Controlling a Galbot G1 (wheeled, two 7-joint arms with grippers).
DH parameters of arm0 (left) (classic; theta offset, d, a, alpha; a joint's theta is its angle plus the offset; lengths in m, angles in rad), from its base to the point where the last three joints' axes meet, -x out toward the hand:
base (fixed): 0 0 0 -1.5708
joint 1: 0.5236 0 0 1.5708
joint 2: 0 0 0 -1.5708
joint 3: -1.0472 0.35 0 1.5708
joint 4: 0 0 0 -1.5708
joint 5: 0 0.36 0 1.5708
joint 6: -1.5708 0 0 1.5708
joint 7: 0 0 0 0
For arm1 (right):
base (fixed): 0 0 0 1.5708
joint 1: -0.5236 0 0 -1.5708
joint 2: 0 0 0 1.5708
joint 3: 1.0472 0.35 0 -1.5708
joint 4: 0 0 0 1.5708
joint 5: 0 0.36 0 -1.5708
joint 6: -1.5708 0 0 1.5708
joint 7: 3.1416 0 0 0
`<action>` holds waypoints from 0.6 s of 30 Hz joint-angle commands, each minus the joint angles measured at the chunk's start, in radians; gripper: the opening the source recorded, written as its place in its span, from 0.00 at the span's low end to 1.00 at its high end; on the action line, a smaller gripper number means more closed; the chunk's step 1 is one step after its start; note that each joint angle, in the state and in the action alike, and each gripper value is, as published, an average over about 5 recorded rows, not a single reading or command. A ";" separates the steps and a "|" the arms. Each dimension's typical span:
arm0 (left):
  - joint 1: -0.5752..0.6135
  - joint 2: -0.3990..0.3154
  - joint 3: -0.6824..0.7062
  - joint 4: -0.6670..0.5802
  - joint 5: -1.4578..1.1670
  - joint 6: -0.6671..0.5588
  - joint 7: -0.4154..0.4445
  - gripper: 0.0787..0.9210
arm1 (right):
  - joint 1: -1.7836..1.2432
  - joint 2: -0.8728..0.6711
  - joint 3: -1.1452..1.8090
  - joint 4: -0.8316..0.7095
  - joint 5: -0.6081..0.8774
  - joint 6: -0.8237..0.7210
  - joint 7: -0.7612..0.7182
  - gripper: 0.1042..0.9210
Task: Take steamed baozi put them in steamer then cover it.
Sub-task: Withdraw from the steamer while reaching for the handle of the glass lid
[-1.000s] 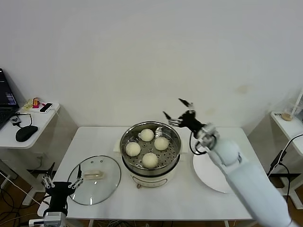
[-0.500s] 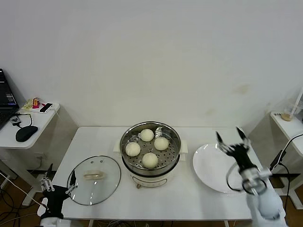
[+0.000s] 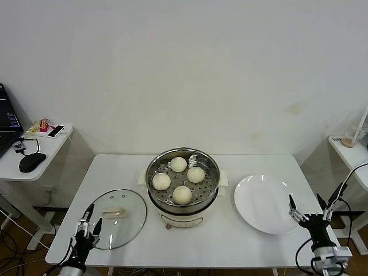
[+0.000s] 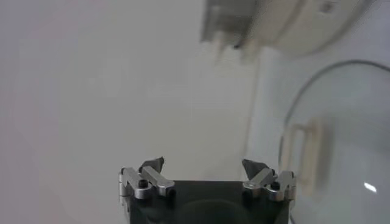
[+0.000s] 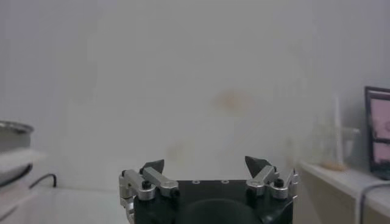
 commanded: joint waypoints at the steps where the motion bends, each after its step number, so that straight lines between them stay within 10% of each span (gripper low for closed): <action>1: -0.104 0.035 0.064 0.128 0.172 -0.003 0.042 0.88 | -0.096 0.040 0.051 0.028 -0.036 0.012 0.020 0.88; 18: -0.283 0.065 0.094 0.302 0.130 -0.002 0.057 0.88 | -0.152 0.074 0.050 0.047 -0.063 0.031 0.015 0.88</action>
